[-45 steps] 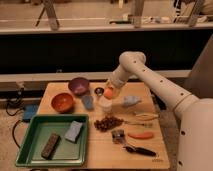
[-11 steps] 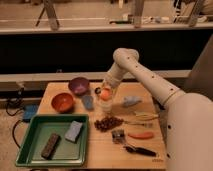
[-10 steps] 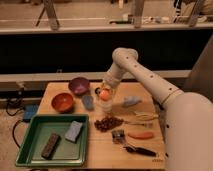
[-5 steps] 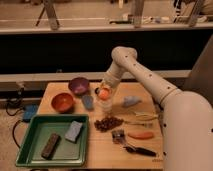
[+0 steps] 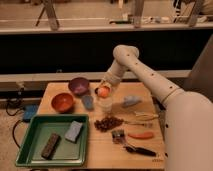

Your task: Place apple in paper cup

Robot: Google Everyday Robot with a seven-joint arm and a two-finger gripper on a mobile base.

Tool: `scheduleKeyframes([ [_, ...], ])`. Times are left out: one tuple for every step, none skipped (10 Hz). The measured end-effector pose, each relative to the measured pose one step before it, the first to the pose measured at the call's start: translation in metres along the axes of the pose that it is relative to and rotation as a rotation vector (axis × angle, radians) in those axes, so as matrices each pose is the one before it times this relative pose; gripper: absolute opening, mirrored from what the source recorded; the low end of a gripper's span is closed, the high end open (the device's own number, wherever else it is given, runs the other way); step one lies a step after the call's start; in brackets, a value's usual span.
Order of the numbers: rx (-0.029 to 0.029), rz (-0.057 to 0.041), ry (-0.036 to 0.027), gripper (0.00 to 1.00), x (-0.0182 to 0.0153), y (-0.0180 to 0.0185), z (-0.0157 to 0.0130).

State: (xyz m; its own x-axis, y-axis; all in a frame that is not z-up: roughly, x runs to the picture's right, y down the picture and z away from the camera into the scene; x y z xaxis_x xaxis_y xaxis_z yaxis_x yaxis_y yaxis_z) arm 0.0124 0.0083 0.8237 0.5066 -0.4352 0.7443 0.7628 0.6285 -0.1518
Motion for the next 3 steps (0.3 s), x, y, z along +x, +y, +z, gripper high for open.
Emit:
scheduleKeyframes([
  [0.0036, 0.0004, -0.00235, 0.8, 0.00011, 0.0002, -0.00227],
  [0.00202, 0.0006, -0.00375, 0.8, 0.00006, 0.0001, -0.00183],
  [0.00035, 0.00238, -0.00094, 0.8, 0.00086, 0.0002, -0.00175],
])
